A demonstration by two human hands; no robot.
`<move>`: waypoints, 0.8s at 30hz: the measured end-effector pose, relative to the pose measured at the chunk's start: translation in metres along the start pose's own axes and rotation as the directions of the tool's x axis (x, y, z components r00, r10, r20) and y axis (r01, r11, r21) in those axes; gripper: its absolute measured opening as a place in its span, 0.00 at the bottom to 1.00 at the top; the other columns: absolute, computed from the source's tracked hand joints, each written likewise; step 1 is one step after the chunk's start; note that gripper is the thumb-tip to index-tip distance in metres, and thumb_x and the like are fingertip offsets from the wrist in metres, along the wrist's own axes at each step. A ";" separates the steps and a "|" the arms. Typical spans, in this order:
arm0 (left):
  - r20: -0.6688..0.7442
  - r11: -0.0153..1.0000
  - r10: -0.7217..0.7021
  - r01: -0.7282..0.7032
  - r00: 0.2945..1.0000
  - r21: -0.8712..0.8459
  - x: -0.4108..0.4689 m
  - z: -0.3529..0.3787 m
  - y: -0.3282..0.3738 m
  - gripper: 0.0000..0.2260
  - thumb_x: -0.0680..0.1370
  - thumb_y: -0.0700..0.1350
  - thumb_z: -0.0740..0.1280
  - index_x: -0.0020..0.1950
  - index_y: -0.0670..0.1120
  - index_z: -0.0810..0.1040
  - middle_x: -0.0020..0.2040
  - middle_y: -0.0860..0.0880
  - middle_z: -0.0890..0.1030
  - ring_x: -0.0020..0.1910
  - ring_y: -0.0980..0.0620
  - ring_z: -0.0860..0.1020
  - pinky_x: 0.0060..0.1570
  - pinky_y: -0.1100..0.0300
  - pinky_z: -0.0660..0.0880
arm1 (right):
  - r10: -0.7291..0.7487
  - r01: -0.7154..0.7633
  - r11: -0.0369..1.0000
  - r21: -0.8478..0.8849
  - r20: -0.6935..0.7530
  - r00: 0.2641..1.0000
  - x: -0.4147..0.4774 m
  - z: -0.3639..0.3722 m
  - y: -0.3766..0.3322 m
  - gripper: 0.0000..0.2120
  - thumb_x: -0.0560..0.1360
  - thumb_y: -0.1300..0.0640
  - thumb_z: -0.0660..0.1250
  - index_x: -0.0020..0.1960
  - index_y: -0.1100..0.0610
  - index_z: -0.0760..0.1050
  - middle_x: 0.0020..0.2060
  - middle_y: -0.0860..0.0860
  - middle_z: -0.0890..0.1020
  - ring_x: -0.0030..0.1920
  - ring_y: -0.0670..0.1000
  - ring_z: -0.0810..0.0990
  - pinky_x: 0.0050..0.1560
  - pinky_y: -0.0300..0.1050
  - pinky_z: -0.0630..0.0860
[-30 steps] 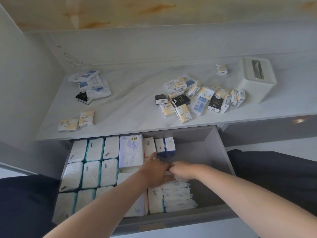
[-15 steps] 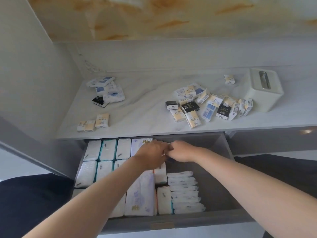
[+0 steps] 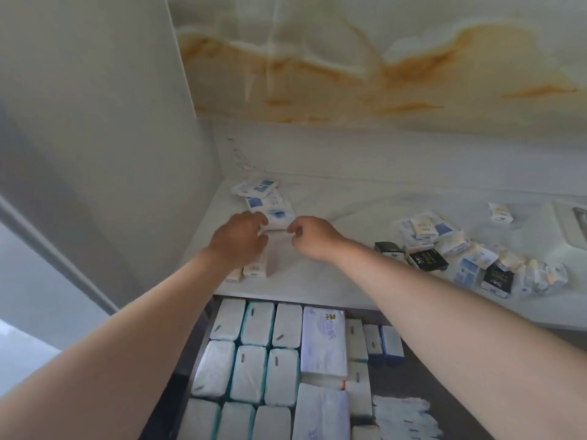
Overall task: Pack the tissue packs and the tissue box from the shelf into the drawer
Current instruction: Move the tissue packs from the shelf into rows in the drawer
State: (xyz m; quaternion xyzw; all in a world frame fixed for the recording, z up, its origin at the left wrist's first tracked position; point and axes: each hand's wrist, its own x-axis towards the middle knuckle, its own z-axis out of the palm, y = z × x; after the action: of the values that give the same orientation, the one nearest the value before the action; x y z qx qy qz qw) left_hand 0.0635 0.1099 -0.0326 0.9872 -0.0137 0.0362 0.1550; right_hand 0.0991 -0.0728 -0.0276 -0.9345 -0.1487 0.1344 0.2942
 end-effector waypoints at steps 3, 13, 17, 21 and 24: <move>-0.043 0.999 -0.047 0.046 0.998 -0.018 0.026 0.005 -0.027 0.16 0.79 0.47 0.62 0.67 0.50 0.72 0.60 0.46 0.75 0.61 0.44 0.71 0.57 0.49 0.72 | 0.000 0.000 0.995 -0.102 0.001 1.000 0.040 0.009 -0.008 0.22 0.77 0.59 0.64 0.70 0.51 0.71 0.68 0.56 0.70 0.66 0.57 0.73 0.62 0.45 0.71; 0.000 0.941 -0.149 0.141 0.989 -0.309 0.113 0.036 -0.062 0.25 0.82 0.43 0.58 0.79 0.46 0.57 0.78 0.43 0.58 0.77 0.43 0.58 0.75 0.52 0.56 | -0.105 0.150 0.949 -0.276 0.170 0.980 0.115 0.034 0.008 0.49 0.72 0.60 0.69 0.81 0.42 0.41 0.81 0.51 0.44 0.80 0.58 0.48 0.76 0.56 0.59; 0.115 0.960 -0.128 0.152 0.985 -0.236 0.123 0.045 -0.074 0.29 0.81 0.40 0.58 0.80 0.47 0.50 0.80 0.44 0.51 0.78 0.44 0.52 0.76 0.53 0.51 | -0.199 0.207 0.892 -0.402 0.061 0.978 0.125 0.040 0.014 0.44 0.74 0.59 0.67 0.81 0.44 0.45 0.72 0.55 0.63 0.67 0.59 0.68 0.60 0.51 0.73; 0.066 0.986 -0.112 0.120 0.991 -0.120 0.120 0.045 -0.064 0.28 0.80 0.41 0.58 0.80 0.49 0.53 0.73 0.42 0.61 0.71 0.41 0.60 0.69 0.50 0.61 | -0.255 0.202 0.842 -0.500 -0.038 0.966 0.124 0.034 0.021 0.32 0.74 0.59 0.66 0.76 0.50 0.62 0.62 0.57 0.68 0.59 0.59 0.71 0.45 0.48 0.72; 0.042 0.993 -0.113 0.111 0.993 0.040 0.117 0.050 -0.050 0.27 0.76 0.43 0.63 0.76 0.55 0.64 0.68 0.46 0.64 0.67 0.44 0.61 0.67 0.50 0.62 | -0.262 0.187 0.883 -0.431 -0.121 0.958 0.120 0.028 0.034 0.21 0.74 0.57 0.66 0.67 0.55 0.72 0.59 0.57 0.70 0.57 0.60 0.73 0.44 0.46 0.71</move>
State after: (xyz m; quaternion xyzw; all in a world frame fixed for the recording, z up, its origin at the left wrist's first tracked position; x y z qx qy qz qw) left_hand 0.1856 0.1406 -0.0864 0.9897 0.0389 0.0059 0.1380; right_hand 0.2065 -0.0426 -0.0894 -0.9600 -0.2548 -0.0182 0.1147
